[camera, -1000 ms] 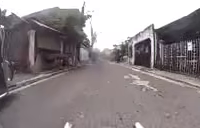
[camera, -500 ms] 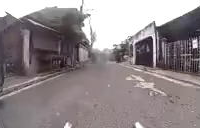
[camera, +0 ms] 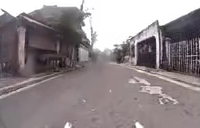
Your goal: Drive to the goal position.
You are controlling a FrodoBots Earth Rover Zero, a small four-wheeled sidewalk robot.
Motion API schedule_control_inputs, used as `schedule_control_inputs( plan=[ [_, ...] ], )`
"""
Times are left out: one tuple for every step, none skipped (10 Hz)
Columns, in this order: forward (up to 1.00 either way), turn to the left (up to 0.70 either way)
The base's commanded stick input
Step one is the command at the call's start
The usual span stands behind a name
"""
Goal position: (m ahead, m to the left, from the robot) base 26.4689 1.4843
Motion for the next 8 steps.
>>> schedule_control_inputs(
  plan=[
    [0.70,0.00],
    [0.70,0.00],
    [0.70,0.00],
    [0.70,0.00],
    [0.70,0.00],
    [0.70,0.00],
    [0.70,0.00],
    [0.70,0.00]
  ],
)
